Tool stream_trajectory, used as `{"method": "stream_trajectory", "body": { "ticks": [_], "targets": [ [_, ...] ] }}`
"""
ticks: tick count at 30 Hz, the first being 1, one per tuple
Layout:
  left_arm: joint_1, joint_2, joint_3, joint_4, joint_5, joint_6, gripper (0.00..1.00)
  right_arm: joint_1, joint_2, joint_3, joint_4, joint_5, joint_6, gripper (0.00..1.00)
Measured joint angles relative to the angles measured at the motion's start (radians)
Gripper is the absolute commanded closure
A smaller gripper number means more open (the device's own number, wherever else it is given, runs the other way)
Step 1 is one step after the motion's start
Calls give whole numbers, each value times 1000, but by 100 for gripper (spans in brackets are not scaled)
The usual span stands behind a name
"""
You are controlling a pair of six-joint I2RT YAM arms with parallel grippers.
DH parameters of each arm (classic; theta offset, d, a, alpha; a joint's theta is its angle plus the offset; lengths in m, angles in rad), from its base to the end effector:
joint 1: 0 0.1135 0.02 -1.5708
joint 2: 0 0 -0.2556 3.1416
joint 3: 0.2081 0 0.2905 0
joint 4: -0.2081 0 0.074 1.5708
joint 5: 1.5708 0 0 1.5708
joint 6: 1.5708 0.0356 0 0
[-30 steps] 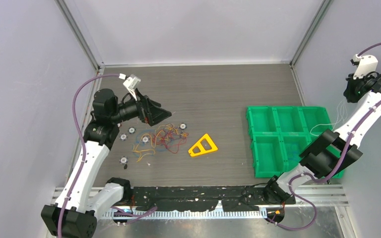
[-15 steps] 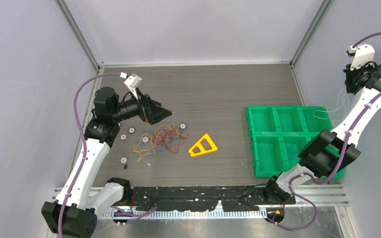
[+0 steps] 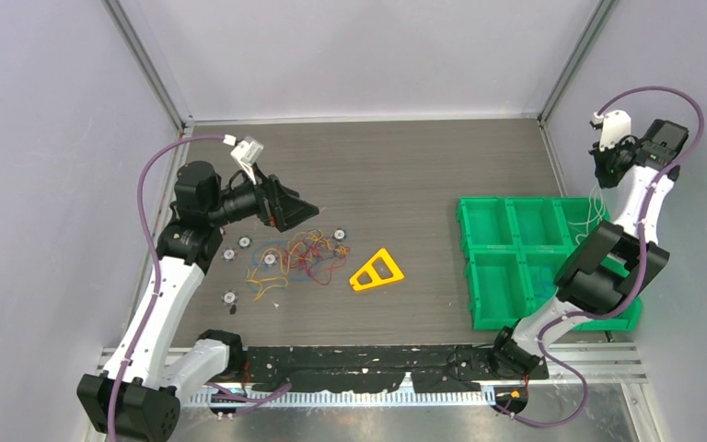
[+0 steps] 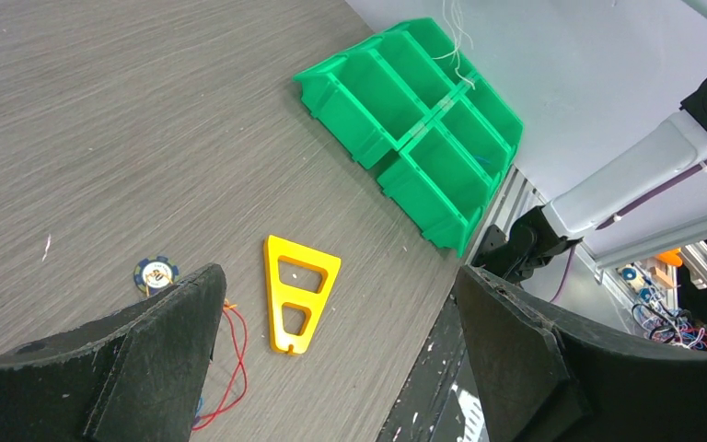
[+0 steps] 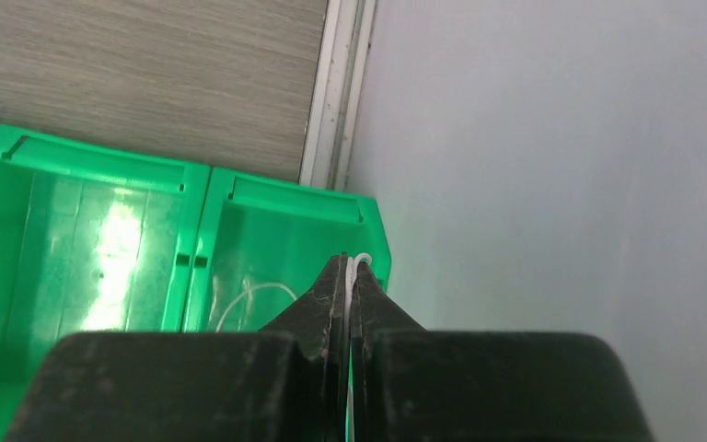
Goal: Untangle the cables
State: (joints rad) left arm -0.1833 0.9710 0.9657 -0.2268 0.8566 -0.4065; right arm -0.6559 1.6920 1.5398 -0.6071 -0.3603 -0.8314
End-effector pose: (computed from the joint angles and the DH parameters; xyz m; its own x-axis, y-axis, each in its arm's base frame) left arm 0.2458 -0.0729 0.3606 -0.5408 -0.1631 -0.8252 0.6844 0.4850 -0.5444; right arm 0.3395 -0.2455 0.3096 -0.6396 -0.3803 -0.6681 -0.1551 0.9150 -0.3724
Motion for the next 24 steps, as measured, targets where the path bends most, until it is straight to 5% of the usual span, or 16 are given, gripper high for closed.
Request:
{"method": "stream_trajectory", "body": {
  "ticks": [14, 24],
  "targets": [
    [0, 3, 26, -20, -5, 20, 3, 2, 8, -404, 514, -177, 87, 95],
    [0, 11, 29, -35, -12, 23, 3, -26, -31, -423, 681, -251, 73, 94]
  ]
}}
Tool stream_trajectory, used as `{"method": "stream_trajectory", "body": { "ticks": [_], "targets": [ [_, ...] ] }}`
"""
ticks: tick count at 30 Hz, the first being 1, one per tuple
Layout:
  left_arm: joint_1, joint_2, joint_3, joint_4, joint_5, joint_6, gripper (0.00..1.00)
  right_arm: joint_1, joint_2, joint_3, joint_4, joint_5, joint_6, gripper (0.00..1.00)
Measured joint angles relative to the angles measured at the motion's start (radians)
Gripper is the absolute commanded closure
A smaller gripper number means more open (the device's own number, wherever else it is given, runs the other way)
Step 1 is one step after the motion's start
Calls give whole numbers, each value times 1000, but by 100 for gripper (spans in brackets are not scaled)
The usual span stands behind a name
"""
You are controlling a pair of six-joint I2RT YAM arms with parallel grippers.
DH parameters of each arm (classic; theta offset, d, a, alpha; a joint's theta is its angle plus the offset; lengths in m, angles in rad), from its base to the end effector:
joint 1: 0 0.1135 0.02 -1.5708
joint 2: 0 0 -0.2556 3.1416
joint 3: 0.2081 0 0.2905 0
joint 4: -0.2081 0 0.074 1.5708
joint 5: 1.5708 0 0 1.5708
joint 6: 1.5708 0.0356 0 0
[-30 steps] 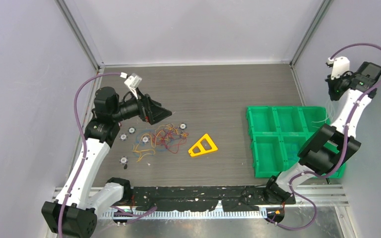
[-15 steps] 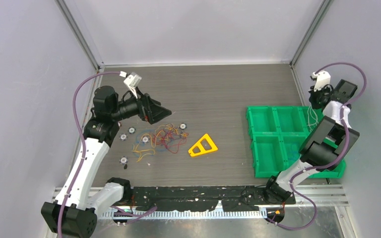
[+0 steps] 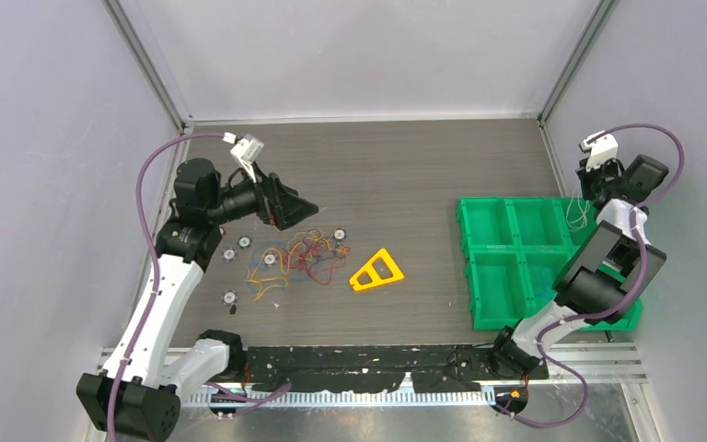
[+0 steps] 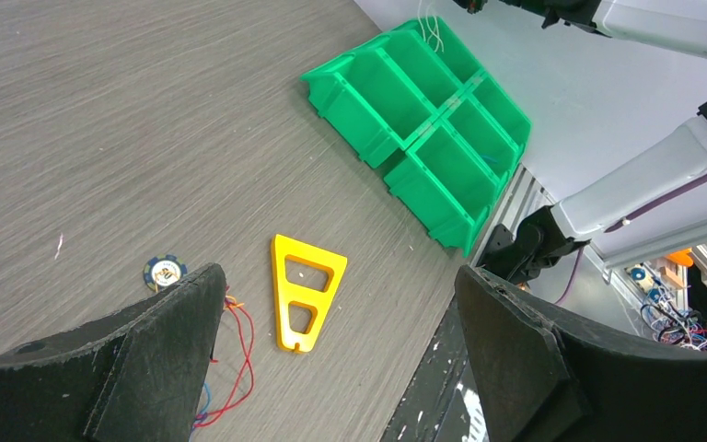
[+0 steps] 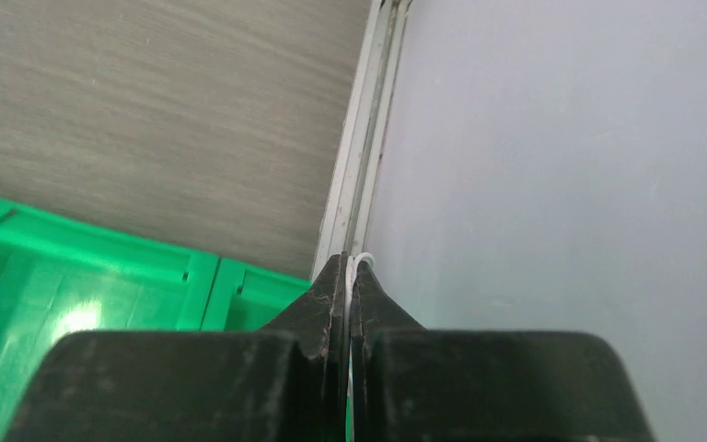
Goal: Untangle the cables
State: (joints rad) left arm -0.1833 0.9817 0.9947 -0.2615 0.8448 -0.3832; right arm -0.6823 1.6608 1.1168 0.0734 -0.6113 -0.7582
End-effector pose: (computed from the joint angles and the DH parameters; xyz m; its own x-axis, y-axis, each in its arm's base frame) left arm 0.2469 -0.0729 0.3657 -0.5360 -0.1531 -0.8302 0.6829 0.4996 -0.5330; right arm 0.3305 -0.2422 0.2255 -0.3376 -0.4512 -0.8261 -0.1553 0.8923 -0.4239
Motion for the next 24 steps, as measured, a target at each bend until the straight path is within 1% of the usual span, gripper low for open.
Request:
{"method": "stream_trajectory", "body": {
  "ticks": [2, 8, 12, 16, 20, 21, 23, 24],
  "targets": [
    [0, 0, 0, -5, 0, 2, 3, -15, 0, 0, -51, -6, -34, 95],
    [0, 0, 0, -16, 0, 3, 3, -89, 5, 3, -285, -13, -187, 95],
    [0, 0, 1, -18, 0, 2, 3, -114, 56, 47, -424, -2, -265, 95],
    [0, 0, 4, -20, 0, 2, 3, -105, 115, 98, -510, 16, -302, 95],
    [0, 0, 4, -22, 0, 5, 3, -79, 166, 118, -542, 54, -320, 94],
    [0, 0, 4, -24, 0, 6, 3, -75, 175, 119, -547, 61, -321, 93],
    [0, 0, 4, -29, 0, 10, 3, -68, 194, 119, -555, 76, -321, 82],
    [0, 0, 4, -29, 0, 12, 3, -66, 200, 119, -558, 81, -320, 78]
  ]
}}
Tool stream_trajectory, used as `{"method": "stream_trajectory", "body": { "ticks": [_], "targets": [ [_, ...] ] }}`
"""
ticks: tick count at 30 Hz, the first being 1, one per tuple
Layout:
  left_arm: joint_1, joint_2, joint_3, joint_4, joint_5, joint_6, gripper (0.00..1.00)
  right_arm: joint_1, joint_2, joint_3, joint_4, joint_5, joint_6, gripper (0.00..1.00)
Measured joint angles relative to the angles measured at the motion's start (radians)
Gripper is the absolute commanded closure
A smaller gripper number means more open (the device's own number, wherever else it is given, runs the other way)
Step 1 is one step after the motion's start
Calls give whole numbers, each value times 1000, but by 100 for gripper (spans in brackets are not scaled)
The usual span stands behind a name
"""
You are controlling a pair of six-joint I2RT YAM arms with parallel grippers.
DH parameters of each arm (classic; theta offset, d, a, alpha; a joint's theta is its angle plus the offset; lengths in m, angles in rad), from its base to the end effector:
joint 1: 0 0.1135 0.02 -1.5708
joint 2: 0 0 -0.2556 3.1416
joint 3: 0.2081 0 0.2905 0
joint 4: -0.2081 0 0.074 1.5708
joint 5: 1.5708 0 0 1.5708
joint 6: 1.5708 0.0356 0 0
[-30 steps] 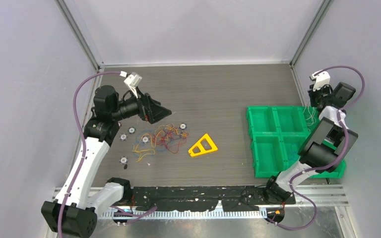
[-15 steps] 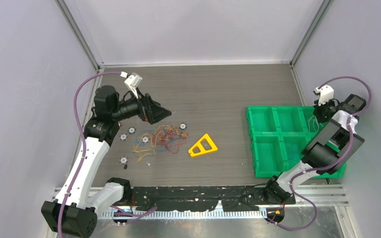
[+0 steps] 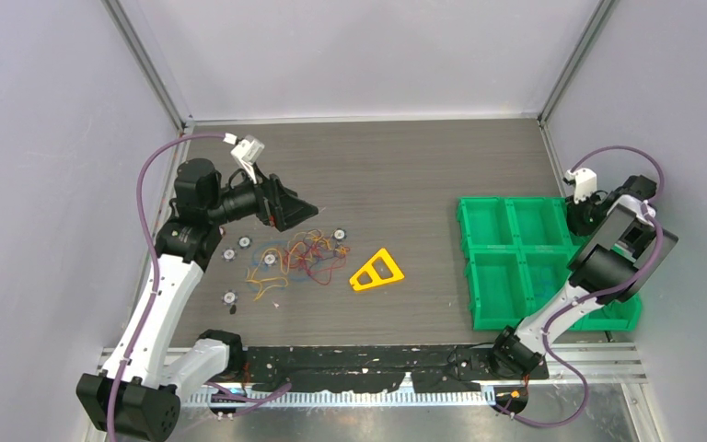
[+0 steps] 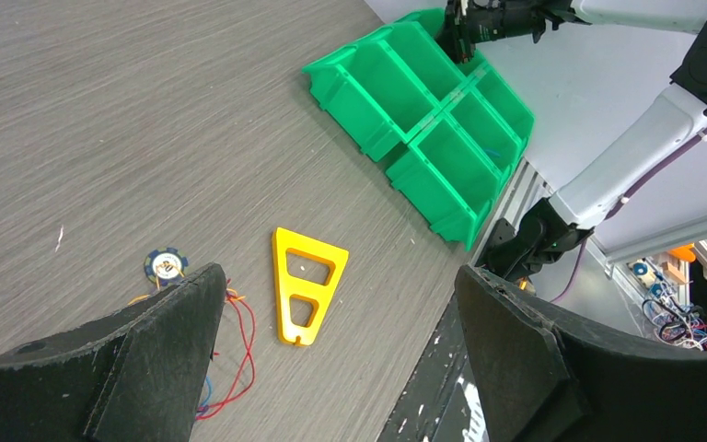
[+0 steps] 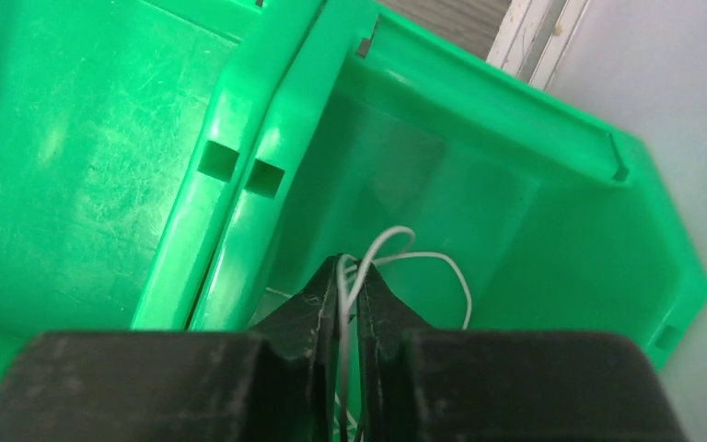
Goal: Untangle the cables
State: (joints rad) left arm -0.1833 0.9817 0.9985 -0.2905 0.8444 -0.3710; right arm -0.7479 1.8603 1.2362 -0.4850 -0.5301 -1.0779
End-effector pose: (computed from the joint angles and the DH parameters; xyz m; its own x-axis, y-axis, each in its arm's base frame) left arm 0.2461 -0.0727 0.3644 -0.5481 -0.1433 -0.8240 0.6760 0.5042 -0.5374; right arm 0.3094 -0.2625 0.1473 -0.6820 -0.4040 -0.6096 -0.3787 0.9082 -0.1782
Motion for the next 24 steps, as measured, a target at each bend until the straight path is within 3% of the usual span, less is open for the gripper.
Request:
{"method": "stream_trajectory", "body": {
  "ticks": [5, 11, 20, 24],
  "targets": [
    [0, 0, 0, -1, 0, 11, 1, 0, 3, 16, -39, 19, 32, 51],
    [0, 3, 19, -14, 0, 16, 1, -2, -34, 84, -112, 24, 69, 27],
    [0, 4, 34, -64, -35, 74, 0, 6, -193, 200, -229, -2, 82, 11],
    [0, 39, 105, -200, -83, 189, 1, 53, -247, 270, -328, -31, 113, 8]
  ]
}}
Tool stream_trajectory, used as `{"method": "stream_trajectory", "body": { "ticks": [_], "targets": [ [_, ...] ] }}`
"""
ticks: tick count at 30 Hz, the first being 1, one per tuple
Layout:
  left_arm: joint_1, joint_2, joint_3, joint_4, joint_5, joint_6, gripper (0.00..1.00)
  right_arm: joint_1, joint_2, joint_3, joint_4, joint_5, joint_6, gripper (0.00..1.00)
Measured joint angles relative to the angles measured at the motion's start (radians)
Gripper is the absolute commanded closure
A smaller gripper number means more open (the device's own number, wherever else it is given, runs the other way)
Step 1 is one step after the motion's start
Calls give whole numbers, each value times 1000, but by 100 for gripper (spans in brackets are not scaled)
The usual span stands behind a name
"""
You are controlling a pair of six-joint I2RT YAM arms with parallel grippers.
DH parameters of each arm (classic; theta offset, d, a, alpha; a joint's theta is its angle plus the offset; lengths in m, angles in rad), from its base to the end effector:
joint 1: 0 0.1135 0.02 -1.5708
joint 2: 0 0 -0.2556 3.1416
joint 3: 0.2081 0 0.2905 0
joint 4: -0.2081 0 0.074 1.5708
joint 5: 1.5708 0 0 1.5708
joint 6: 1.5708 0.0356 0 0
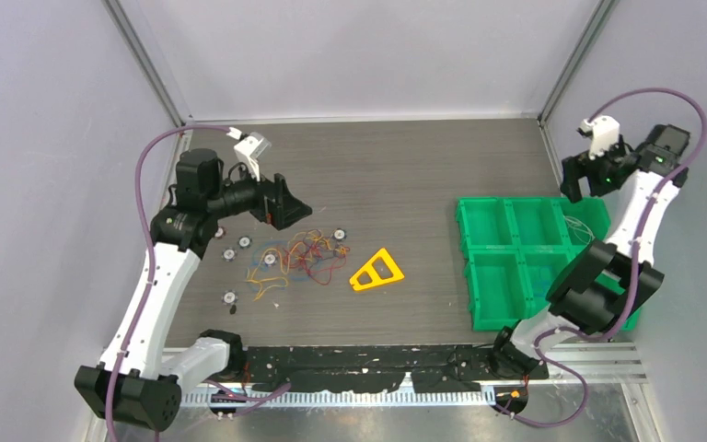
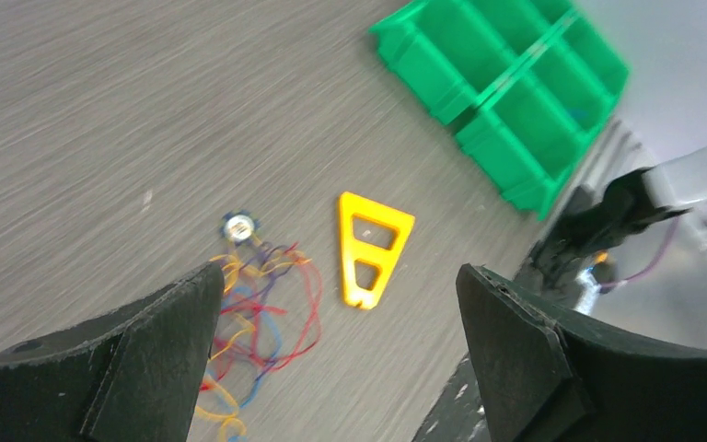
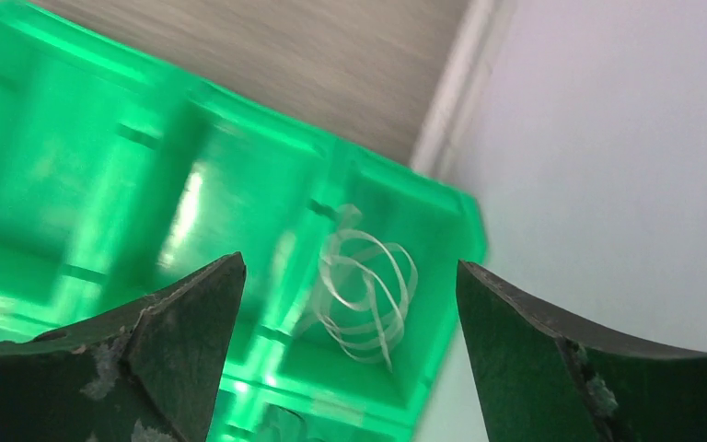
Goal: Untangle the cables
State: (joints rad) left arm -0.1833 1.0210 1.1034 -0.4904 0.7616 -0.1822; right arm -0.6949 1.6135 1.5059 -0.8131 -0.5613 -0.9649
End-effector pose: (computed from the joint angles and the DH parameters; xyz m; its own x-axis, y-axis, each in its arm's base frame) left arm 0.2476 -0.0709 0.3751 -0.5204 -0.0369 -0.8531 0.6716 0.5994 -0.4356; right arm 0.3063 -0.2307 0.3151 -0.5904 -0.4138 -0.6930 -0.3348 0.9068 -0.2562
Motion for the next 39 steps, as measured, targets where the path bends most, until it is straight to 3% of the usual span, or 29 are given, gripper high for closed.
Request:
{"method": "stream_trajectory", "body": {
  "ticks": [6, 12, 14, 19, 28, 31, 35, 37, 38, 39],
  "targets": [
    [47, 100, 69, -264, -115, 295, 4, 293, -155, 13, -113, -43, 113, 6],
    [202, 206, -40, -478, -171, 598, 13, 780, -230, -108, -60, -44, 362, 7],
    [227, 208, -113, -520, -188, 713, 14, 941, -190, -143, -14, -41, 460, 8],
    [230, 135, -302, -512, -208, 926, 18, 1203, -2, -158, 123, -25, 651, 9],
    [180, 180, -373, -374, -208, 1101, 27, 1442, 306, -67, 282, 49, 829, 9],
    [127, 209, -388, -319, -231, 1133, 36, 1471, 372, -16, 319, 64, 866, 9],
    [87, 216, -433, -264, -283, 1158, 58, 1503, 434, 43, 354, 93, 892, 14],
    [84, 218, -439, -261, -307, 1159, 82, 1518, 464, 69, 367, 118, 894, 26],
    [84, 217, -438, -259, -316, 1157, 97, 1523, 478, 81, 369, 134, 894, 40],
    [84, 213, -437, -261, -323, 1154, 100, 1530, 495, 95, 371, 154, 893, 46]
  ]
}}
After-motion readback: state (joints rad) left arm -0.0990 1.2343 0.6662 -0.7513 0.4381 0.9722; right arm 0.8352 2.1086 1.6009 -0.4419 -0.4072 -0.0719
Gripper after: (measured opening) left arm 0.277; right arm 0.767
